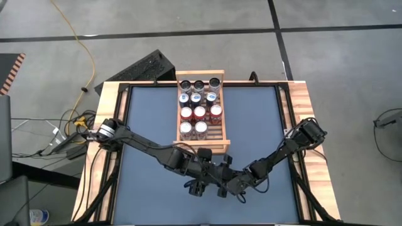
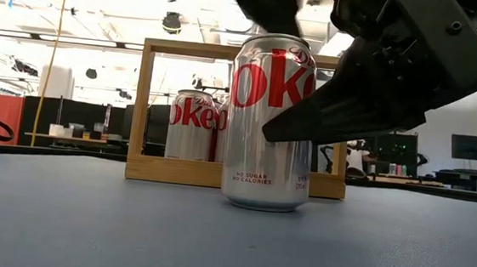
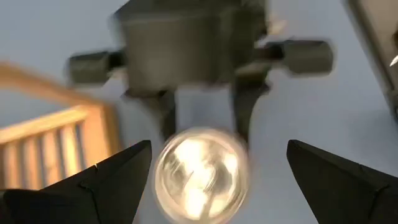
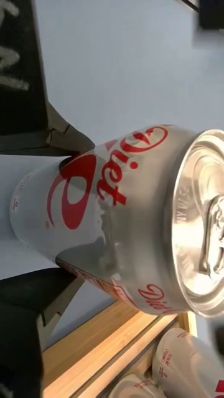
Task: Place canned beverage on shelf
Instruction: Put the silver can on the shelf aligned with the other silver soda cans
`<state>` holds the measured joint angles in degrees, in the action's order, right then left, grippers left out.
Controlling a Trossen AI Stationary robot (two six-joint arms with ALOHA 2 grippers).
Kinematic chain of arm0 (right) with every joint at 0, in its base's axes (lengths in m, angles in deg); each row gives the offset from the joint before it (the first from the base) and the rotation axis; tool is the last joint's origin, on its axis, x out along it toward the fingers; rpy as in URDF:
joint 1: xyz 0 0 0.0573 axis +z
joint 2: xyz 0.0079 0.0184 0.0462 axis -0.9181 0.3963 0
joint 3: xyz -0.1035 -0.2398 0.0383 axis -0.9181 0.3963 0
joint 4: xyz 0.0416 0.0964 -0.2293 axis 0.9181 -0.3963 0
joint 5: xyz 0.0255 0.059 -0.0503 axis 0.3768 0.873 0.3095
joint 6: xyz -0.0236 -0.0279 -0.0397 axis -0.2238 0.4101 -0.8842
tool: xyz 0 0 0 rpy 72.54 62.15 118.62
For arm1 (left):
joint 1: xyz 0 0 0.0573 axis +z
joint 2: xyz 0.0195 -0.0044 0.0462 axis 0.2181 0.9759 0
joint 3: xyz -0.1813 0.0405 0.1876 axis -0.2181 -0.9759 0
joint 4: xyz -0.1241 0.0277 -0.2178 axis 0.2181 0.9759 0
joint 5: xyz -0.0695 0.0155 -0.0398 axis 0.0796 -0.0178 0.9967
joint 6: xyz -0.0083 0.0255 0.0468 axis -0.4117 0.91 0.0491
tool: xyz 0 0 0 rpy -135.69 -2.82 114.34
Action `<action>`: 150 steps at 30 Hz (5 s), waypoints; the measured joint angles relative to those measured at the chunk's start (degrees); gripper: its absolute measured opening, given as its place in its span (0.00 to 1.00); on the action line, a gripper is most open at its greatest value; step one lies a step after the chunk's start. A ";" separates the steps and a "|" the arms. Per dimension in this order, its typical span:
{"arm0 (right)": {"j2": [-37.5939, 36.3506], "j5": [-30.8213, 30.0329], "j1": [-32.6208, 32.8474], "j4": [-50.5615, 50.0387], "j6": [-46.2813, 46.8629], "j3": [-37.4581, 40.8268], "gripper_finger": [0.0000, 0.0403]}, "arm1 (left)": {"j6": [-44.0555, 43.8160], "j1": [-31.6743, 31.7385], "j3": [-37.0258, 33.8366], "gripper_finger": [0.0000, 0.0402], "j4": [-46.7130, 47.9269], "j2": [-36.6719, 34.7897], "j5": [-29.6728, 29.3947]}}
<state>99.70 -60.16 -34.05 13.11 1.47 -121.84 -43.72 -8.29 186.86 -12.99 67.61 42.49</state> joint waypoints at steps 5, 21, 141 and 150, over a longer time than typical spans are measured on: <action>0.00 0.20 0.04 0.02 0.18 -0.01 0.48 | 0.54 -0.09 0.05 0.90 0.37 1.58 -1.69; -0.02 1.11 0.43 -0.07 0.23 -0.01 0.48 | 0.29 0.70 0.03 0.78 2.38 4.65 2.15; -0.09 -3.41 13.81 -22.82 35.56 2.50 0.79 | 30.61 27.41 32.97 0.72 21.83 13.27 10.68; -0.02 -3.61 13.86 -22.86 35.56 2.54 0.79 | 30.04 27.41 32.88 0.72 21.32 15.16 9.02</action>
<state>99.68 -63.76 -20.20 -9.74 37.02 -119.30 -13.68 19.12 219.74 8.33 82.77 51.51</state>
